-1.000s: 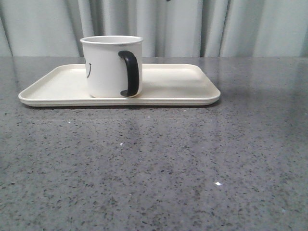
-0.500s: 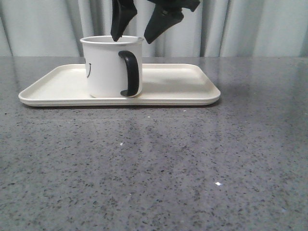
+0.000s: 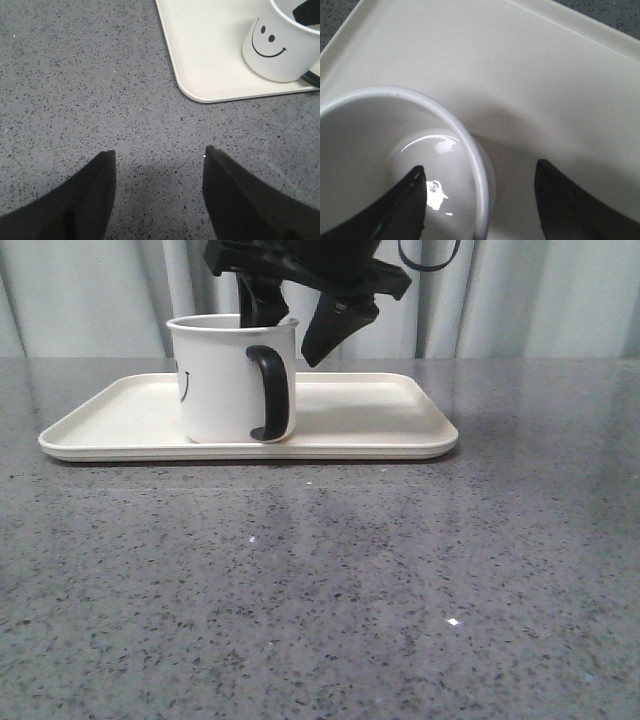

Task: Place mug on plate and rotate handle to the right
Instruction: 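Lower the right gripper into the mug and grip its rim, then lift the mug with the right gripper and rotate it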

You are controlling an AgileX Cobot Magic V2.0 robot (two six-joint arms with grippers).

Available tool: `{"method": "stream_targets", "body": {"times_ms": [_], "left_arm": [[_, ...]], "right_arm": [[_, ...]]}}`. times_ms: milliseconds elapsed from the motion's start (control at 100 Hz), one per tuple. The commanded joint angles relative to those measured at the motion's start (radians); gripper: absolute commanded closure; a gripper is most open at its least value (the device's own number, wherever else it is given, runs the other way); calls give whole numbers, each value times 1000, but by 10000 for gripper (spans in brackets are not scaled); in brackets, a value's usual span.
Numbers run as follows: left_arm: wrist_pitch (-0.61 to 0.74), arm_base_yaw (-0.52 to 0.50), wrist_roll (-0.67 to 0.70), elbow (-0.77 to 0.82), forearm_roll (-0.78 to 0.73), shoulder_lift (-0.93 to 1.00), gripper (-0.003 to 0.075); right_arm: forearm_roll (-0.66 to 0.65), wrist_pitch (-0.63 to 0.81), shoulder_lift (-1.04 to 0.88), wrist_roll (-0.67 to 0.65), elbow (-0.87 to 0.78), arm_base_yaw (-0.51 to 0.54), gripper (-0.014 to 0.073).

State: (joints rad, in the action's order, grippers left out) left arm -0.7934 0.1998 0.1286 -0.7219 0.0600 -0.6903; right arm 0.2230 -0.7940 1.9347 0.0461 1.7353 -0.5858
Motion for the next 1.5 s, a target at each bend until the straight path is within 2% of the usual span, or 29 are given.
{"method": "stream_targets", "body": {"times_ms": [0, 210, 380, 600, 890, 1180, 1490], "left_arm": [[63, 1, 7, -26, 5, 5, 331], [63, 1, 7, -26, 5, 5, 331], [63, 1, 7, -26, 5, 5, 331], [63, 1, 7, -26, 5, 5, 331], [63, 1, 7, -26, 5, 5, 331], [63, 1, 7, -26, 5, 5, 331], [63, 1, 7, -26, 5, 5, 331]], "right_arm": [[1, 41, -54, -1, 35, 0, 210], [1, 46, -54, -1, 35, 0, 496], [1, 36, -55, 0, 43, 0, 666], [1, -65, -55, 98, 158, 0, 658], [1, -295, -22, 394, 401, 0, 655], [41, -541, 76, 663, 562, 1, 655], [88, -542, 121, 882, 571, 1, 655]]}}
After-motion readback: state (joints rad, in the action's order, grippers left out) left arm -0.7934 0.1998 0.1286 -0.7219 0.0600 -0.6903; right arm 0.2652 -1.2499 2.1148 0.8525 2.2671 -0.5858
